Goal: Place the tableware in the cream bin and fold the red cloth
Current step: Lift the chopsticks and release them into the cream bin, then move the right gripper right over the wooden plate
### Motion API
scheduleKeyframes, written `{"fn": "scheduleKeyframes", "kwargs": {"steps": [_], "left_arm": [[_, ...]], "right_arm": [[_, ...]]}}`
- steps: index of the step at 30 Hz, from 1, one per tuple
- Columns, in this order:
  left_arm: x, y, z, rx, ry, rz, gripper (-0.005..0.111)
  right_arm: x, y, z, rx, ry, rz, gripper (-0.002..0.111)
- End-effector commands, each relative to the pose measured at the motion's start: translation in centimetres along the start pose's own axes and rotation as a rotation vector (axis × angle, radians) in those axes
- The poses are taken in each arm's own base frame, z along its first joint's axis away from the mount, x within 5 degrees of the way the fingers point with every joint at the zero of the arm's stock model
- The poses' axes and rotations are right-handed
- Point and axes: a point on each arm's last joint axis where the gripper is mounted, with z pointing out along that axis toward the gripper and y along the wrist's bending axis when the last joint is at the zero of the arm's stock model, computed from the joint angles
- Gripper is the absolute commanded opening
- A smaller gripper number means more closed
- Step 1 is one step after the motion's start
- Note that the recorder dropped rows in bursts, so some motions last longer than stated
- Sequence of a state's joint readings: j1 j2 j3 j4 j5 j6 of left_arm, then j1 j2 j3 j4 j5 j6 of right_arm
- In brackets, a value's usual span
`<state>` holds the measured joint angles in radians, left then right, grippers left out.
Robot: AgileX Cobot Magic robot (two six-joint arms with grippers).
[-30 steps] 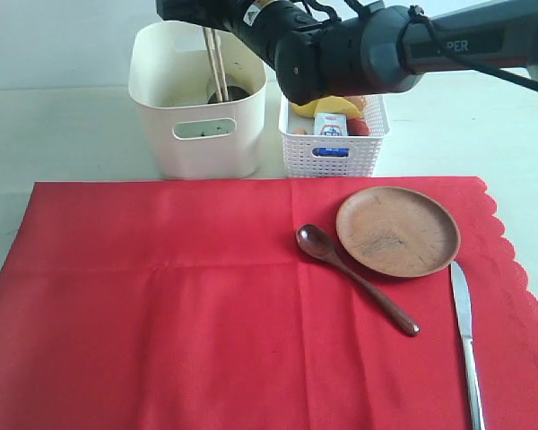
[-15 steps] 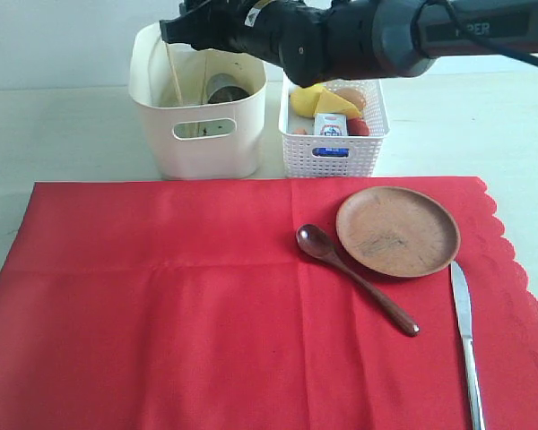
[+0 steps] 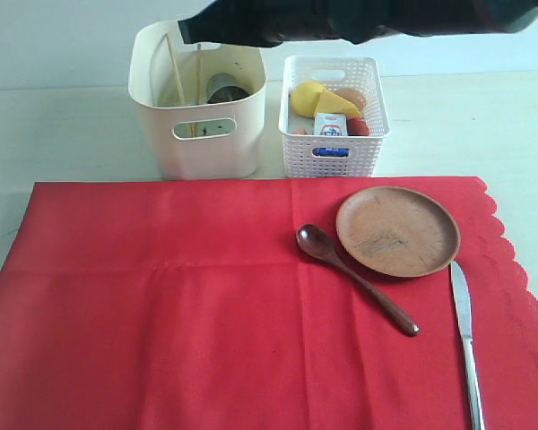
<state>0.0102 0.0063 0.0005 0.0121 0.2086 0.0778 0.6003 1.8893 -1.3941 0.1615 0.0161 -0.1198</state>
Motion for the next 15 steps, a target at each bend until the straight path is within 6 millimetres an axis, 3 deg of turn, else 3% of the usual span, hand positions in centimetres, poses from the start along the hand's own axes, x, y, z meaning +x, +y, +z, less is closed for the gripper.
{"fn": "scheduleKeyframes", "kwargs": {"steps": [1,15], "left_arm": [[-0.1,0.0,-0.1,-0.003,-0.014,-0.002,0.000],[-0.1,0.0,-0.1,-0.003,-0.014,-0.002,0.000]], "right_arm": [[1.5,-0.5,-2.7,0.018,-0.008,-0.015,0.000],[7.7,-1.6,-9.9,0.115,-0.133,0.101,0.000]]}}
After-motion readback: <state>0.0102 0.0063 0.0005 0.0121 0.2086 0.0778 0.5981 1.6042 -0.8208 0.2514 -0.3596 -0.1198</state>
